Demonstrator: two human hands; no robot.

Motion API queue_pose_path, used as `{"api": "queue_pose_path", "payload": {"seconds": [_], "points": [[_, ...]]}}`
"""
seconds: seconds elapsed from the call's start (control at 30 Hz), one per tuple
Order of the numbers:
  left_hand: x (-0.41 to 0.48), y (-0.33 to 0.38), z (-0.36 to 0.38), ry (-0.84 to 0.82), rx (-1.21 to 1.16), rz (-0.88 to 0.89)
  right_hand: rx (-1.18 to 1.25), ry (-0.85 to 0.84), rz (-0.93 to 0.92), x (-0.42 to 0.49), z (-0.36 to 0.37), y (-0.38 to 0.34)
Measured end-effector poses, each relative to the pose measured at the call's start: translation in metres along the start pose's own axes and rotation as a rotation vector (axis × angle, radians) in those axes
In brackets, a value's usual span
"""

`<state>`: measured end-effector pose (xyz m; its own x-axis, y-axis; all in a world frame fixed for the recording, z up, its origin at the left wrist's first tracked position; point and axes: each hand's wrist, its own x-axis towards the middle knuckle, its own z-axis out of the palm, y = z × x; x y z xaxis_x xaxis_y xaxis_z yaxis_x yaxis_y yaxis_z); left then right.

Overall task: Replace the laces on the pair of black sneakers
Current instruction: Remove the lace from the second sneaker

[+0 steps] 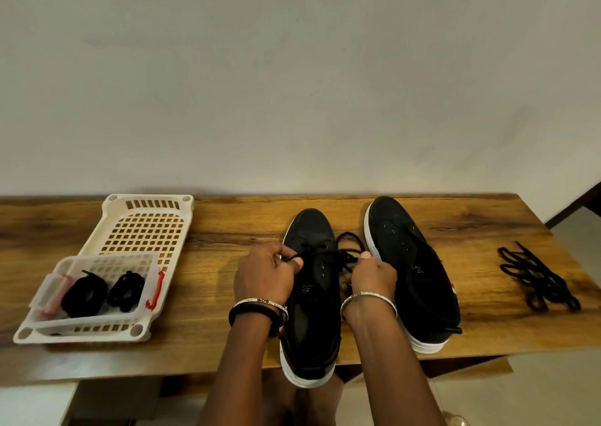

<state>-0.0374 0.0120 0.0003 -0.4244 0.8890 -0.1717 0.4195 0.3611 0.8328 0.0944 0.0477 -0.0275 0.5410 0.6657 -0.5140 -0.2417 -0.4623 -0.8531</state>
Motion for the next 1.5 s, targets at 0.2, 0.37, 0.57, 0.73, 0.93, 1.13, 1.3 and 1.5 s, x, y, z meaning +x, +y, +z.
{"api": "queue_pose_path", "payload": {"seconds": [0.2,0.37,0.57,0.73,0.93,1.13,1.3,1.5], "points": [[0.001,-0.002,0.001,-0.005,0.003,0.012,-0.466,-0.080,-0.594,-0.016,-0.006,-0.009],[0.002,-0.003,0.002,-0.007,0.004,0.014,-0.830,-0.306,-0.813,-0.020,0.002,-0.001],[0.004,-0.007,0.004,-0.007,-0.011,0.017,-0.422,-0.171,-0.599,-0.014,-0.003,-0.007],[0.004,-0.007,0.006,0.014,-0.009,0.063,-0.412,-0.037,-0.401,-0.006,-0.013,-0.015],[-0.002,0.000,0.012,0.041,0.197,0.306,-0.765,-0.117,-0.660,-0.026,-0.022,-0.025],[0.000,-0.002,0.017,-0.026,0.389,0.351,-0.768,-0.654,-0.597,-0.021,-0.030,-0.026],[0.000,-0.001,0.017,0.013,0.423,0.376,-0.916,-0.735,-0.648,-0.016,-0.038,-0.024],[-0.001,0.000,0.018,0.055,0.434,0.369,-0.763,-0.630,-0.664,-0.015,-0.031,-0.020]]}}
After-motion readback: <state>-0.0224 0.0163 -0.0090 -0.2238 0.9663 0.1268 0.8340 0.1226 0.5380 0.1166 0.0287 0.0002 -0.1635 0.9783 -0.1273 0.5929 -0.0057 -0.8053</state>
